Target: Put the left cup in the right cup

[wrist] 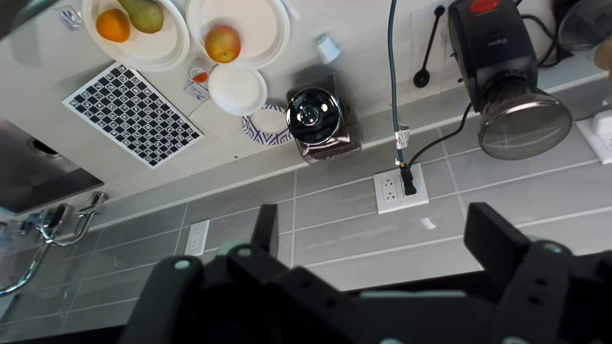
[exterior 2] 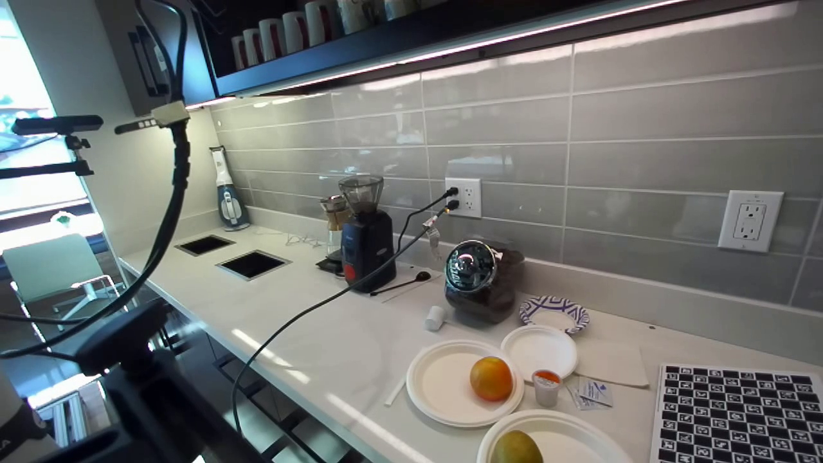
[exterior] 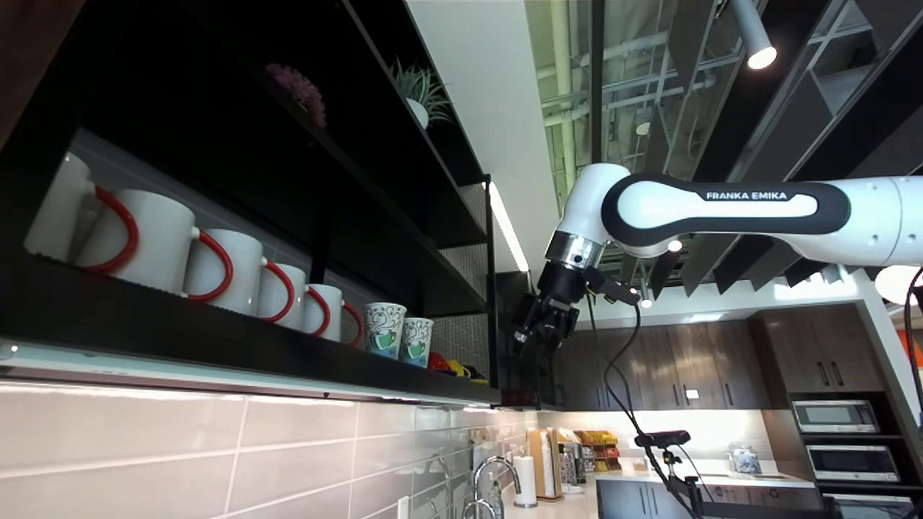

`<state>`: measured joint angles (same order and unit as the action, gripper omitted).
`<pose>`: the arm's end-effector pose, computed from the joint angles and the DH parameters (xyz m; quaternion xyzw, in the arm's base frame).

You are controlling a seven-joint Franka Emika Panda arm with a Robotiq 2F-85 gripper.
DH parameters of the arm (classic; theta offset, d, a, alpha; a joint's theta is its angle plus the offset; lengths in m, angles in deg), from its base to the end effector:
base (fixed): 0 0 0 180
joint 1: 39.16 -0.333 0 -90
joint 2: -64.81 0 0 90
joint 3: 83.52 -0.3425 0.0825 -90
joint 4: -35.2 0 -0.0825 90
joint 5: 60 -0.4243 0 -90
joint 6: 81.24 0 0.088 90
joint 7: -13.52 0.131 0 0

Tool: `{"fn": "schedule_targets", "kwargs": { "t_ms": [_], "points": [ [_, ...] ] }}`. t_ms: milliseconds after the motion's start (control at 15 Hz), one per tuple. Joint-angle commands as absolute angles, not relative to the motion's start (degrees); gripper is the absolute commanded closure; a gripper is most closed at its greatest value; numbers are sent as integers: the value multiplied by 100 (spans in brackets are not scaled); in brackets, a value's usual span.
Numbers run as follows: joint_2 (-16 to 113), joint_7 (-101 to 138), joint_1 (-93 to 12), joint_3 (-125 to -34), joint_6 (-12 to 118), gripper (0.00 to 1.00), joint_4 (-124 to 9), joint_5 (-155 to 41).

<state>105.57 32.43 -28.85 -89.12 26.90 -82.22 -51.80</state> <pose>0.3762 -0.0266 0.7588 0.9375 -0.1956 0.2789 0.0712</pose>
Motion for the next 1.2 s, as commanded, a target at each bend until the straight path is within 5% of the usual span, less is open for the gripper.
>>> {"fn": "schedule_targets", "kwargs": {
  "t_ms": [0,400,1133],
  "points": [
    [10316,3543,-2747,-8747,3339,0,-7831,-5075],
    [9405,3317,-2945,-8353,4549,0,-6927,-5501],
    [7739,3598,-3307,-8381,4496,0,-5217,-6131]
  ]
}}
